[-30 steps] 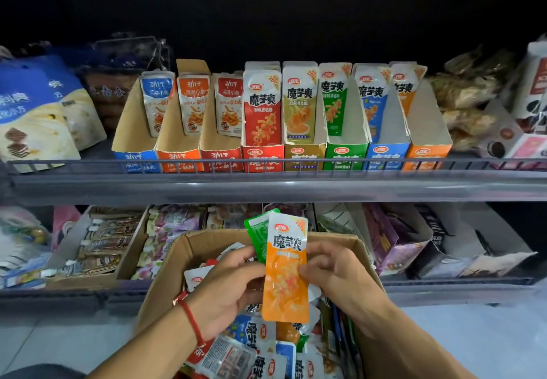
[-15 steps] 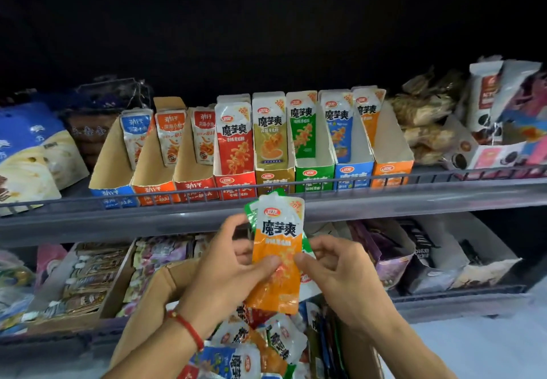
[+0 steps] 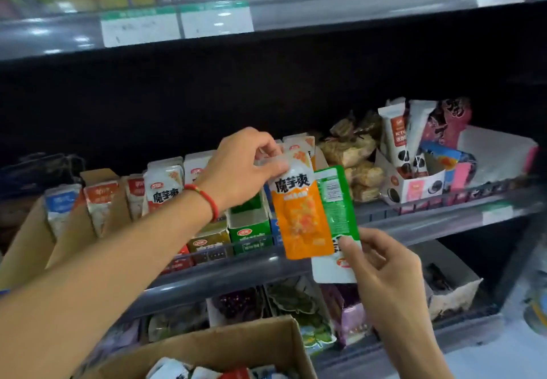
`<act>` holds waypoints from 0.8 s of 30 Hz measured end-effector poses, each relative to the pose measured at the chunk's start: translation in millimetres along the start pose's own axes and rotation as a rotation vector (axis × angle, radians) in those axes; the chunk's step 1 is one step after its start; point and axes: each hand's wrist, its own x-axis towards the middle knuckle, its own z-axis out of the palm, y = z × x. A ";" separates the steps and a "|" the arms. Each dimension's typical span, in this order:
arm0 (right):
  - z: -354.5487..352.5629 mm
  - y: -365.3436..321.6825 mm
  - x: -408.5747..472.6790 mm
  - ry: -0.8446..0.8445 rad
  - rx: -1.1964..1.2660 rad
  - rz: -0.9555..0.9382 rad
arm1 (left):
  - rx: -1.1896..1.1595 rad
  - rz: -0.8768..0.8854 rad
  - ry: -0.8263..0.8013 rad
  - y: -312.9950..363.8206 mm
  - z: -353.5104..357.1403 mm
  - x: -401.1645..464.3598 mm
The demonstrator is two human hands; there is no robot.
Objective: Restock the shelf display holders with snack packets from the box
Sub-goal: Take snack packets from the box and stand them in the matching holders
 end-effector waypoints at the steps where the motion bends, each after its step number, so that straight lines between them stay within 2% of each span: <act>1: -7.2 4.2 6.8 0.104 0.027 0.017 | -0.042 -0.015 0.022 0.8 -1.4 19.7; 3: -19.4 10.7 18.7 0.263 0.099 0.053 | -0.182 -0.056 0.026 1.1 -2.3 58.3; 6: -27.2 11.7 29.1 0.333 0.201 0.094 | -0.223 -0.147 -0.023 -2.9 4.7 107.2; 9: -26.5 10.4 34.3 0.318 0.240 0.117 | -0.112 -0.159 -0.046 -5.2 18.8 141.2; 13: -22.6 8.4 39.0 0.300 0.259 0.144 | 0.153 -0.095 -0.027 -0.5 37.3 164.0; 19: -21.6 5.0 40.4 0.256 0.272 0.156 | 0.230 -0.085 0.113 -2.2 54.0 173.4; 24: -22.6 7.0 40.0 0.250 0.279 0.137 | 0.295 -0.099 -0.034 -24.9 66.8 160.8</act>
